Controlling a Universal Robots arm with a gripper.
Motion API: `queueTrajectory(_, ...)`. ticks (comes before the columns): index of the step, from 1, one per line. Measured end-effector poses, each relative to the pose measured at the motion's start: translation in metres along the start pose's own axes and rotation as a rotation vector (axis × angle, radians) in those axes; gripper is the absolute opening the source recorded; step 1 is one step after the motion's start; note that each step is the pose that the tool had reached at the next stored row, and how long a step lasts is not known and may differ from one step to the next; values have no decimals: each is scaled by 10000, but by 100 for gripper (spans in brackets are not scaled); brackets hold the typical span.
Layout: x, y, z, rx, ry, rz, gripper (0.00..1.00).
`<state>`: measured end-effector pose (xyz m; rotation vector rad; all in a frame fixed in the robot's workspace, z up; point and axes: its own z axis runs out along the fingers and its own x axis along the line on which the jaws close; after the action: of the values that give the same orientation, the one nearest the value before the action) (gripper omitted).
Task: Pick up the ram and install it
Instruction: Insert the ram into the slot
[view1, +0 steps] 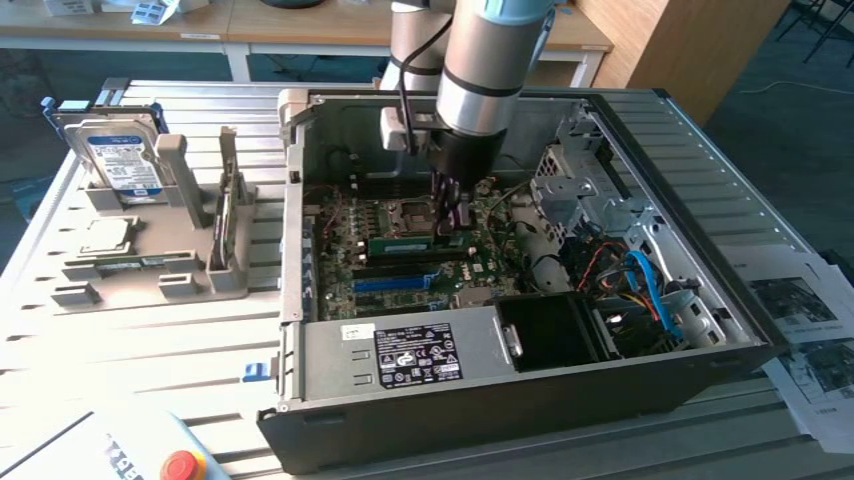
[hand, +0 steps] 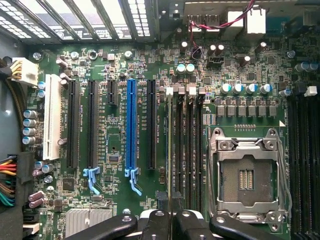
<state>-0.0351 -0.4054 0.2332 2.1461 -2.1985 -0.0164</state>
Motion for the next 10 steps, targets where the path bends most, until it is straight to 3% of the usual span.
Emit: queueTrajectory(10, -1, -1, 27, 2, 1, 1, 12)
